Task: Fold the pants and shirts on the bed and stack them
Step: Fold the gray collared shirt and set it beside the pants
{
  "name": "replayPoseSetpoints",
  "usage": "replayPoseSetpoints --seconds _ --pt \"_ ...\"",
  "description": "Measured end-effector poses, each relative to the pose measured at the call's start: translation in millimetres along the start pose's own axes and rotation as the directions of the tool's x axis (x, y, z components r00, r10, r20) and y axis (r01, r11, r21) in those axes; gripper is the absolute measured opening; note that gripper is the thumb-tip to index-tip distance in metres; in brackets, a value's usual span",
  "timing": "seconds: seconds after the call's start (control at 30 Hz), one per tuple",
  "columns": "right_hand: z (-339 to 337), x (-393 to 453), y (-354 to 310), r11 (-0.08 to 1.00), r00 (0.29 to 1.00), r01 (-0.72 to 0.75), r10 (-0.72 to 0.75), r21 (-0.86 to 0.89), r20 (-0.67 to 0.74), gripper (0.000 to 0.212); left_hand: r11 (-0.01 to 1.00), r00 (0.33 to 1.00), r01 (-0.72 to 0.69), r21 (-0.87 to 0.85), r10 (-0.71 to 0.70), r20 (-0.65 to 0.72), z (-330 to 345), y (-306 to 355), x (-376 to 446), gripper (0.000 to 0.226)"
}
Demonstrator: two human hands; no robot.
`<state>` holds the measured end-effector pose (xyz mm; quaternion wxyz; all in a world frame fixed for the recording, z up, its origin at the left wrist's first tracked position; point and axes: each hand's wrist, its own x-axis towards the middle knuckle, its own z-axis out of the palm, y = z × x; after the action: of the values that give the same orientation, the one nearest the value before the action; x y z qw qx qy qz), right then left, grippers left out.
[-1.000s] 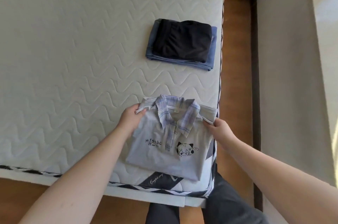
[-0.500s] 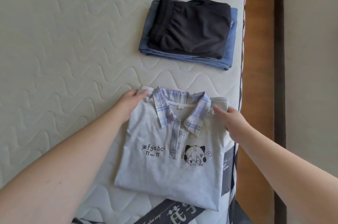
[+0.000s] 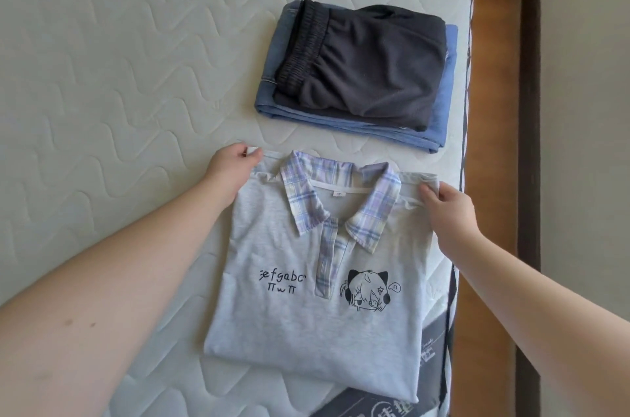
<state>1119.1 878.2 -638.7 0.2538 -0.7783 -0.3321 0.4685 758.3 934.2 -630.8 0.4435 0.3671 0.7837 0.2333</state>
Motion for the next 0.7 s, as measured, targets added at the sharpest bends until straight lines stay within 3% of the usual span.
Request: replayPoseSetpoints --seconds 0.13,0.2,0.27,0.33,0.43,0.6,0.7 --pt "2 20 -14 0.998 0.999 -0.003 0.0 -0.07 -0.038 0.031 0.999 0.998 -0.051 -0.007 0.051 -0.027 7 13 18 0.016" --pt "0 21 -18 0.997 0.998 -0.045 0.043 -0.061 -0.034 0.032 0.999 0.999 -0.014 0.03 0.015 -0.034 9 17 19 0.03" --pt "-4 17 -16 0.994 0.994 -0.105 0.105 -0.031 -0.009 0.047 0.998 0.998 0.05 0.046 -0.049 -0.025 6 13 17 0.044" --pt "-7 7 -9 0.99 0.991 -0.135 0.136 -0.049 0.009 0.06 0.994 0.994 0.092 0.058 -0.096 0.059 -1 -1 10 0.047" --pt "-8 -8 9 0.968 0.992 -0.094 0.111 -0.234 0.061 0.042 0.985 0.967 0.126 0.118 -0.148 0.209 -12 -26 -1 0.039" --pt "-8 -16 15 0.936 0.999 -0.02 0.0 -0.352 -0.054 0.049 0.972 0.999 -0.032 0.232 0.031 0.009 -6 -43 -17 0.029" --pt "-4 -33 21 0.951 0.997 -0.063 0.05 -0.303 -0.051 0.041 0.967 1.0 0.003 0.255 -0.003 -0.001 -1 -48 -33 0.041"
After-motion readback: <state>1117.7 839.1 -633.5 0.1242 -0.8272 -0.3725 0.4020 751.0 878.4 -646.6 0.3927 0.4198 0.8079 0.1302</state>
